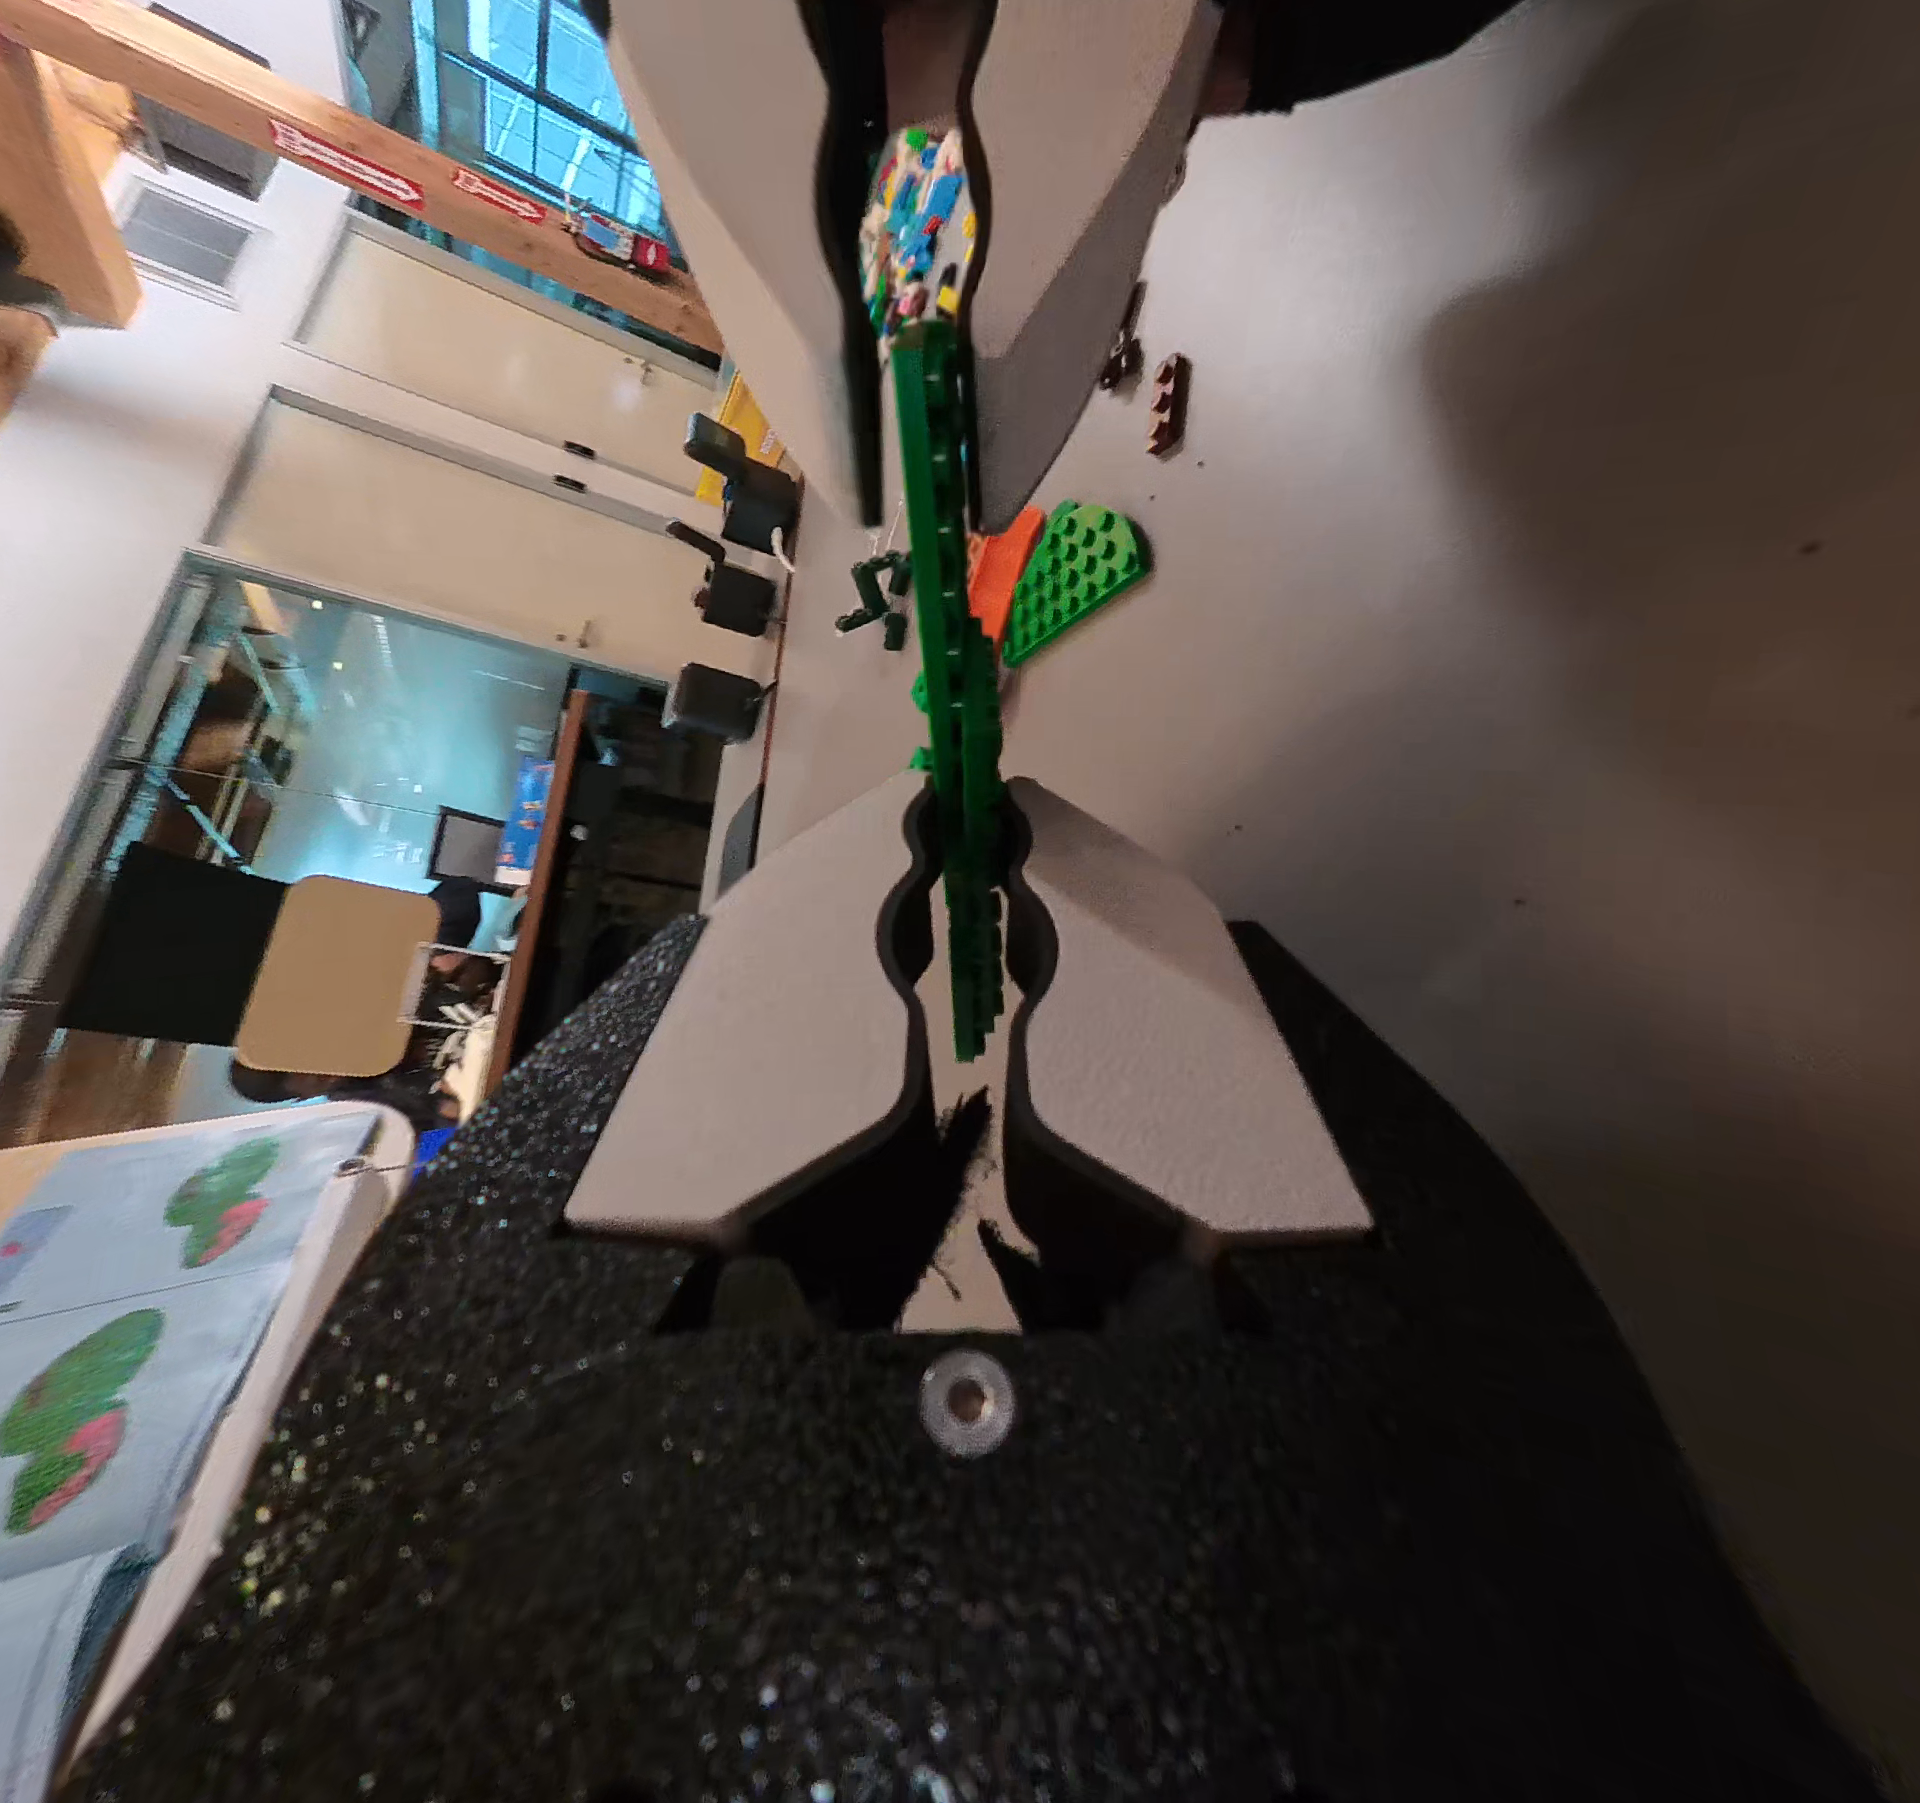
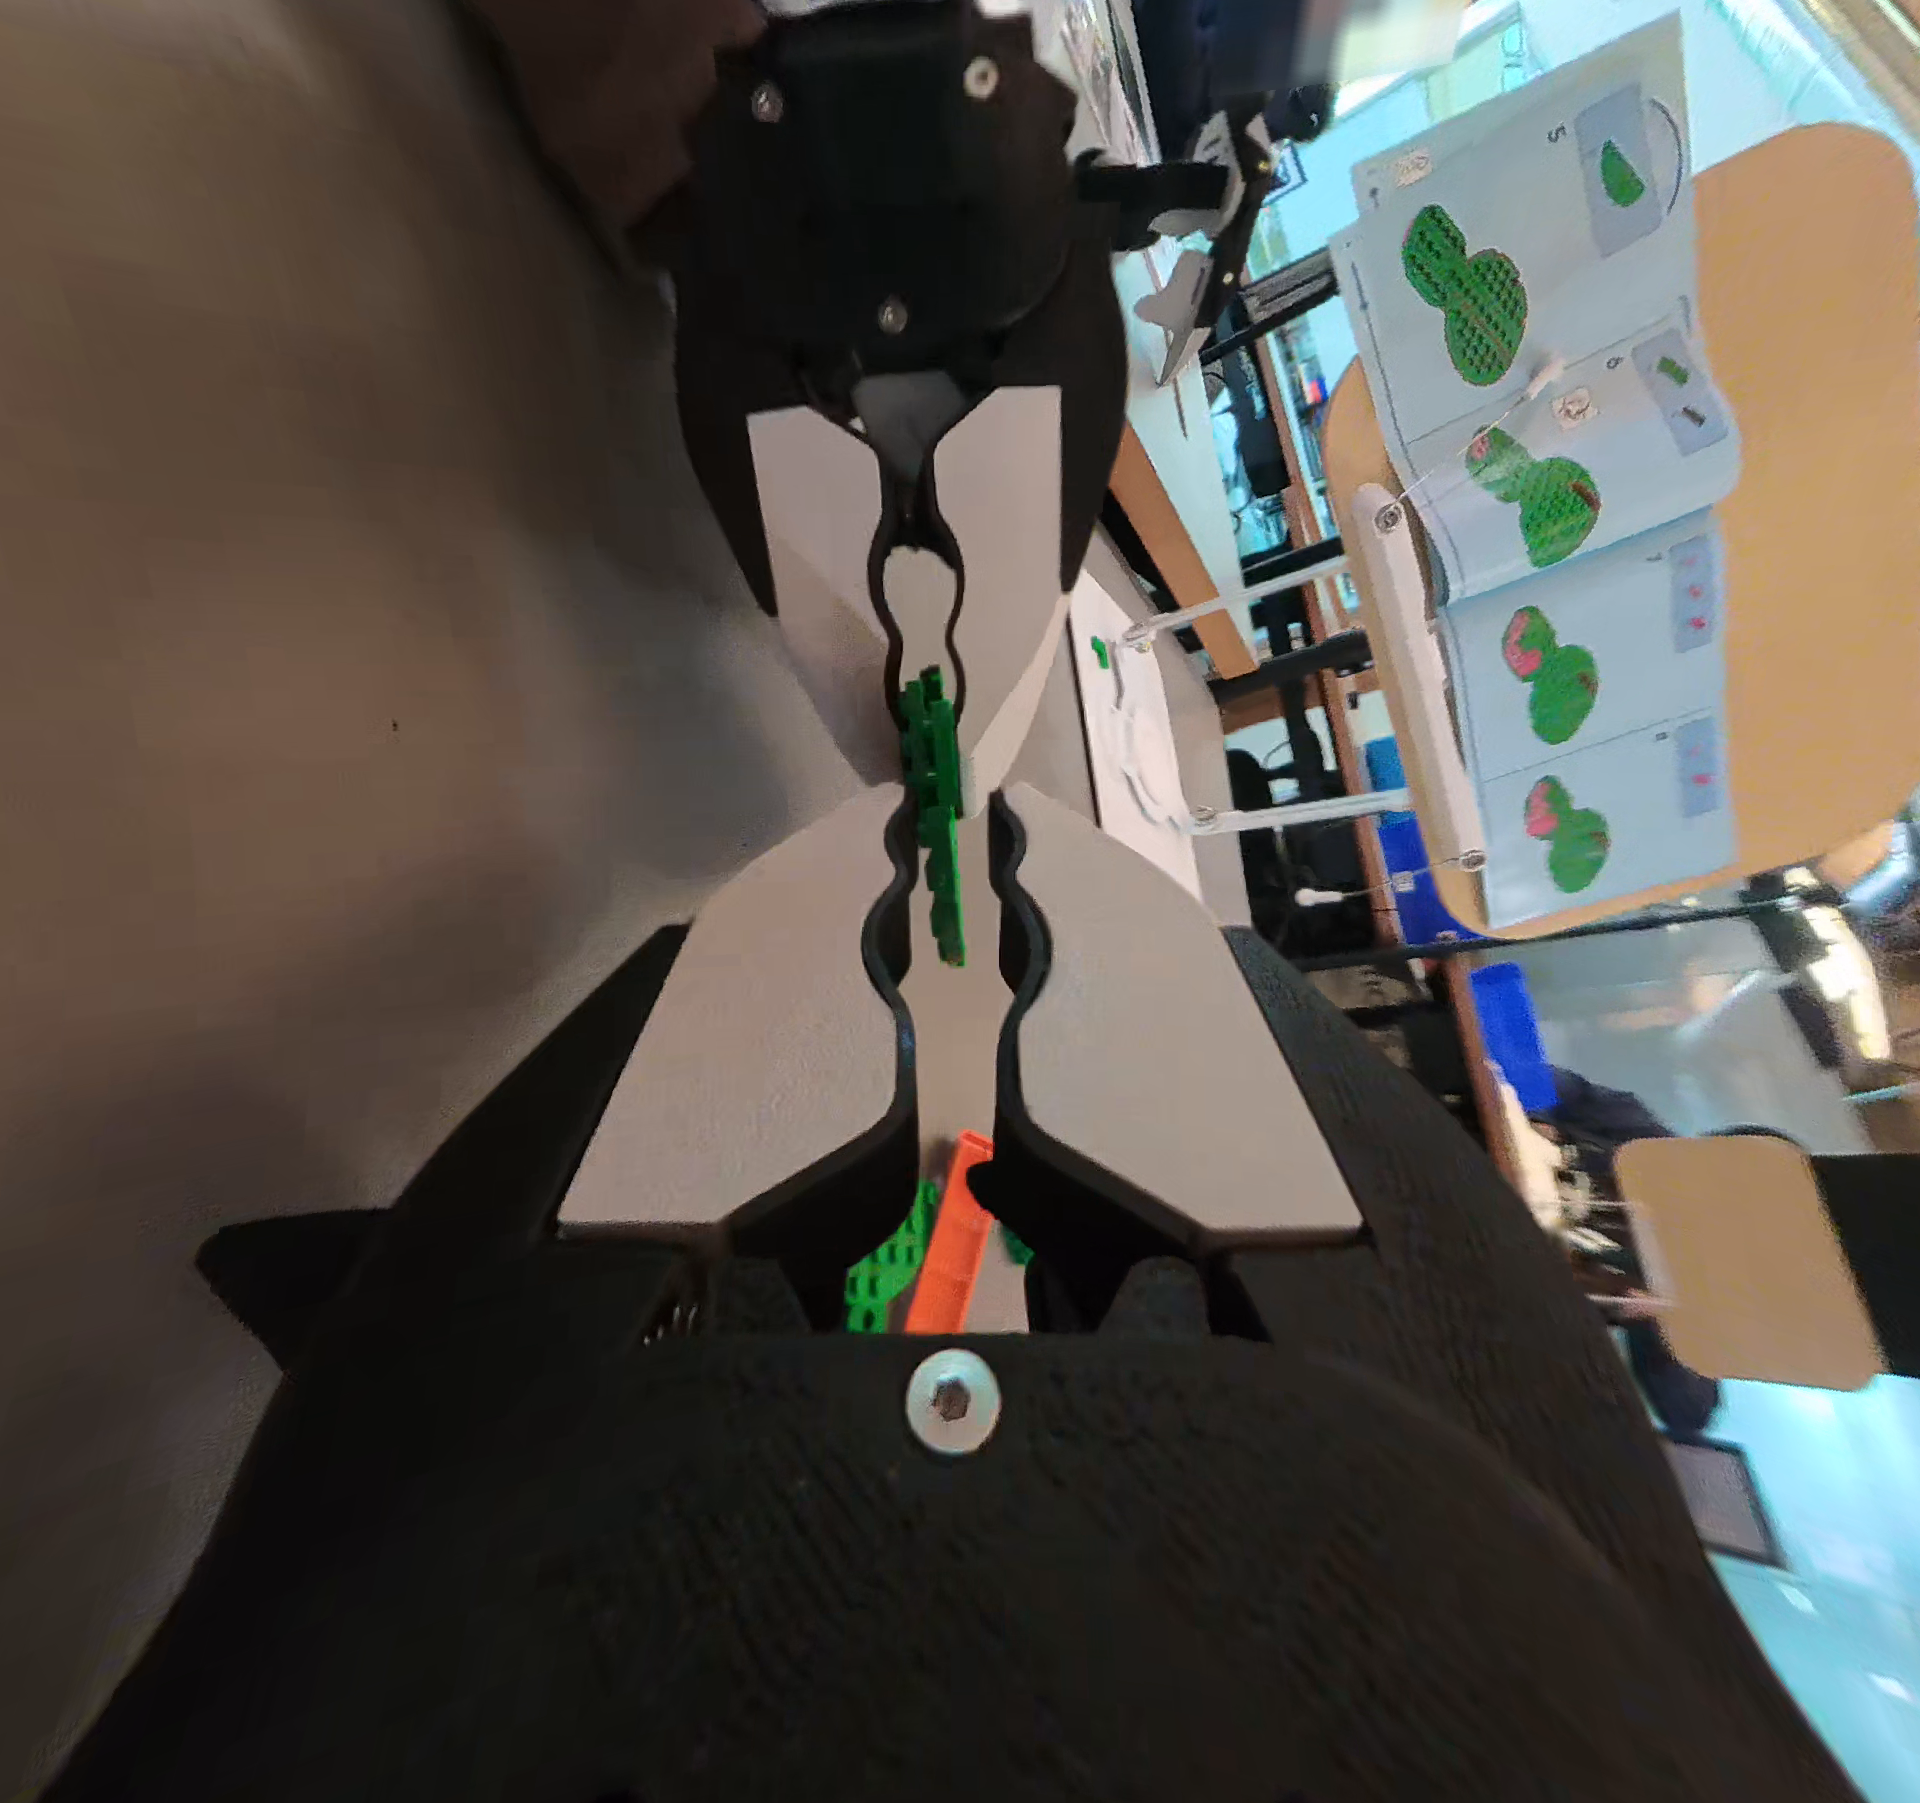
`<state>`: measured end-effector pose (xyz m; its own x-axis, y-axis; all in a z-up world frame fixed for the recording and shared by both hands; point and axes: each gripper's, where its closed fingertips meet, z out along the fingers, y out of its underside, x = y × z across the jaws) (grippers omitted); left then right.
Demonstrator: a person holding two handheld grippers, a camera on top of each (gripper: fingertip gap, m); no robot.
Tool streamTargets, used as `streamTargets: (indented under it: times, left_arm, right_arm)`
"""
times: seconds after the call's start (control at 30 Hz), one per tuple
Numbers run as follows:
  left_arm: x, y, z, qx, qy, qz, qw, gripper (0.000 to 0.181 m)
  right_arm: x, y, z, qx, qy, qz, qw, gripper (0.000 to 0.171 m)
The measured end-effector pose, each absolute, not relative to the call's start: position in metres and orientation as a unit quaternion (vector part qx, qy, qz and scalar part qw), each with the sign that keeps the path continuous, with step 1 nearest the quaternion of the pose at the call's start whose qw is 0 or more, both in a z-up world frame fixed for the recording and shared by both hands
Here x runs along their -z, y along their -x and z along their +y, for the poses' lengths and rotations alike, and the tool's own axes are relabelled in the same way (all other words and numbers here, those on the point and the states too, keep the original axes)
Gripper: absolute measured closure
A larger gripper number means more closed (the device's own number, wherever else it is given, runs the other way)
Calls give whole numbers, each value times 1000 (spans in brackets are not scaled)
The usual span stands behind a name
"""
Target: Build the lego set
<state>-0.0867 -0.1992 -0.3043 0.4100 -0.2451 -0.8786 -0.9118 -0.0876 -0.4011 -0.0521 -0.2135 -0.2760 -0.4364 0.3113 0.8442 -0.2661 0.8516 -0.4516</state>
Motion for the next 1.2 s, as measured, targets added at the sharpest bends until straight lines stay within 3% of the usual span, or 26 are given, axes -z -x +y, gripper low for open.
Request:
streamTargets:
  times: [0.1, 0.33, 0.63, 0.67, 0.8, 0.9, 1.03, 1.2]
  left_arm:
    - [306, 89, -199, -334, 661, 439, 509, 173]
    - [308, 92, -198, -346, 661, 441, 499, 172]
    - [303, 92, -195, -374, 640, 436, 511, 171]
    - [299, 93, -194, -374, 642, 419, 522, 167]
    - [279, 106, -194, -366, 650, 356, 563, 120]
    - [272, 118, -194, -325, 679, 303, 585, 94]
    - [269, 120, -194, -232, 703, 254, 623, 88]
    - [257, 84, -200, 38, 697, 197, 688, 93]
  right_arm:
    - [280, 53, -215, -229, -23, -799, 556, 166]
    - [280, 53, -220, -199, -62, -784, 585, 157]
    - [283, 54, -218, -173, -69, -789, 586, 168]
    - [282, 54, -217, -171, -70, -785, 591, 169]
    - [279, 55, -213, -180, -62, -777, 600, 169]
    - [270, 55, -211, -230, -33, -767, 599, 169]
    - [239, 50, -209, -394, 60, -721, 567, 168]
    - [218, 53, -203, -628, 224, -648, 368, 169]
